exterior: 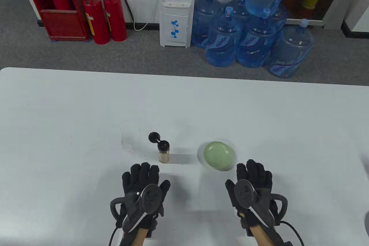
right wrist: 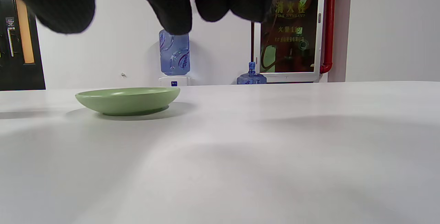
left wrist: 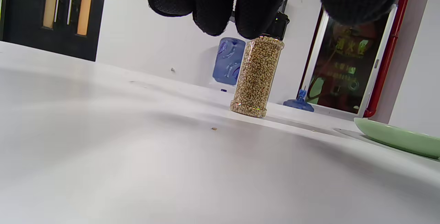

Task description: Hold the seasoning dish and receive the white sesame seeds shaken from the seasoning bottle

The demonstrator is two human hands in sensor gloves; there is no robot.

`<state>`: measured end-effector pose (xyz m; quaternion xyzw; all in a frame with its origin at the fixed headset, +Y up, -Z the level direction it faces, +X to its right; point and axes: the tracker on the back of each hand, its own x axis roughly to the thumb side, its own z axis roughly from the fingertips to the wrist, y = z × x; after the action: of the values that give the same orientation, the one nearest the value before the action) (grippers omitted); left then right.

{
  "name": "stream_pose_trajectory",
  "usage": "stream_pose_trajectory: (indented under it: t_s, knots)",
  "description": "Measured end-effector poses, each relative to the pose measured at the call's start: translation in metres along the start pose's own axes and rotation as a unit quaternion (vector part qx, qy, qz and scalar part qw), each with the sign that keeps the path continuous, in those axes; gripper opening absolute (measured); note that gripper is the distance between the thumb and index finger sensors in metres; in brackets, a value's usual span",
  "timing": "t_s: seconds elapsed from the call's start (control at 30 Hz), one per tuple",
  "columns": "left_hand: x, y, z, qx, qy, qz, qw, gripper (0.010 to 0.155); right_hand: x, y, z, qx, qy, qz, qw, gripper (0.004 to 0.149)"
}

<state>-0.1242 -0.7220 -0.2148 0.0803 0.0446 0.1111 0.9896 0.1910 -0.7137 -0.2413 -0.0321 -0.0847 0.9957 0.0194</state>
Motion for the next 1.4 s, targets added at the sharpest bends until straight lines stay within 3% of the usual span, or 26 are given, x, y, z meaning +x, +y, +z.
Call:
stream_pose_trajectory:
  t_s: [0.6,0.77,0.9,1.17,1.4]
  knots:
    - [0.0,0.001,0.0,0.006,-0.001,0.003,1.0,0.067,0.0,0.0,0.001,0.001,0.003,0.001,1.0,0.074]
    - [0.0,0.002,0.0,0.012,0.002,0.0,1.0,0.067,-0.012,-0.004,-0.004,-0.038,0.044,-0.005,0.998,0.072]
    - [-0.001,0.005,0.0,0.018,0.002,0.003,1.0,0.067,-0.017,-0.004,-0.019,-0.032,0.06,0.008,0.998,0.071]
    - [0.003,0.003,0.0,0.009,-0.013,-0.001,1.0,0.066,0.007,0.003,-0.06,-0.018,0.071,0.08,0.994,0.067]
    - [0.005,0.003,0.002,0.011,-0.018,0.001,1.0,0.067,0.03,0.028,-0.106,0.033,0.107,0.133,0.985,0.064]
